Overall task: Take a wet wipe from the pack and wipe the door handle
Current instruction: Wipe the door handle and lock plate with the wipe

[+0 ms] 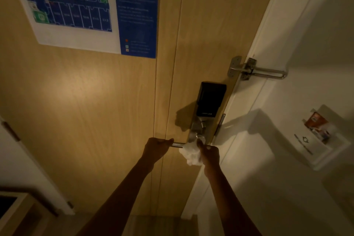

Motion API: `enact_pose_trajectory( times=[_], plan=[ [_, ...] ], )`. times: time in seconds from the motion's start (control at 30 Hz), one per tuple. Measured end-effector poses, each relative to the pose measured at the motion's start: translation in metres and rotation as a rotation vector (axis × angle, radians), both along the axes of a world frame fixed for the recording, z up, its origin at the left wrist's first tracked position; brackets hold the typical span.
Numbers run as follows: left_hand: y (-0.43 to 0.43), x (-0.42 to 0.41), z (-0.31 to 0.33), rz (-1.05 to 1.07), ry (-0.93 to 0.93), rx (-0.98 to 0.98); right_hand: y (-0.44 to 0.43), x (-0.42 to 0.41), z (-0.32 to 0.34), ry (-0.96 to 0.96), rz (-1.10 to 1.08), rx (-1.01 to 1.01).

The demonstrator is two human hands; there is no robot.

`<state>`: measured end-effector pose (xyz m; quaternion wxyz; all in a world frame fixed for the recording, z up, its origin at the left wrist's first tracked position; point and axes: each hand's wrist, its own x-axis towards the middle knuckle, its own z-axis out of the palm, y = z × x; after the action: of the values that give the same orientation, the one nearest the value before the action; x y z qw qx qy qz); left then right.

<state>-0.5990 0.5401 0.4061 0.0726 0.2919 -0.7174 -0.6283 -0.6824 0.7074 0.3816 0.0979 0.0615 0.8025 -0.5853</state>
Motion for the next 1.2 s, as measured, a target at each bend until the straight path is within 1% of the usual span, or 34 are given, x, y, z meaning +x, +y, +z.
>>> enact_pose_trajectory(
  times=[0.03,0.1,0.17,0.23,0.3,0.37,0.47,0.57,0.63,0.7,0.77,0.83,0.97,1.1,1.13,1.2],
  plan=[
    [0.000,0.000,-0.001,0.003,0.000,-0.008,0.000,0.008,-0.002,0.149,-0.013,0.107],
    [0.001,0.000,-0.002,-0.001,0.004,0.000,0.004,0.023,-0.003,0.430,-0.064,0.222],
    [-0.001,0.001,-0.001,-0.022,0.013,0.050,0.010,0.029,-0.005,0.612,-0.092,0.300],
    [-0.004,0.001,-0.002,-0.048,0.025,0.104,0.014,0.028,-0.007,0.754,0.001,0.397],
    [-0.005,0.002,-0.001,-0.049,0.007,0.088,0.020,0.023,-0.008,0.858,0.152,0.506],
    [-0.003,0.002,0.000,-0.040,-0.001,0.072,0.025,0.016,-0.007,0.891,0.269,0.577],
    [-0.001,0.002,0.002,-0.025,0.000,0.070,0.034,0.005,-0.007,0.932,0.411,0.603],
    [-0.001,0.005,0.003,-0.036,-0.007,0.087,0.035,-0.005,-0.006,1.007,0.492,0.655],
    [-0.001,0.006,0.006,-0.045,-0.009,0.085,0.025,-0.007,-0.007,0.984,0.552,0.662],
    [-0.003,0.005,0.007,-0.043,-0.019,0.056,0.008,-0.008,-0.009,1.029,0.616,0.748],
    [-0.005,0.003,0.006,-0.044,-0.016,0.101,0.000,-0.006,-0.007,1.051,0.628,0.821],
    [-0.008,0.004,0.003,-0.031,0.003,0.137,0.004,-0.005,-0.004,1.091,0.594,0.802],
    [-0.007,0.003,-0.004,-0.046,0.029,0.091,0.022,0.001,-0.003,1.165,0.565,0.825],
    [-0.003,0.005,-0.004,-0.029,0.033,0.106,0.023,-0.002,0.008,1.061,0.582,0.780],
    [-0.003,0.007,-0.001,-0.027,0.027,0.116,0.024,-0.001,0.013,1.051,0.602,0.763],
    [-0.004,0.008,0.002,-0.023,0.026,0.129,0.028,-0.004,0.019,1.094,0.637,0.730]
  ],
)
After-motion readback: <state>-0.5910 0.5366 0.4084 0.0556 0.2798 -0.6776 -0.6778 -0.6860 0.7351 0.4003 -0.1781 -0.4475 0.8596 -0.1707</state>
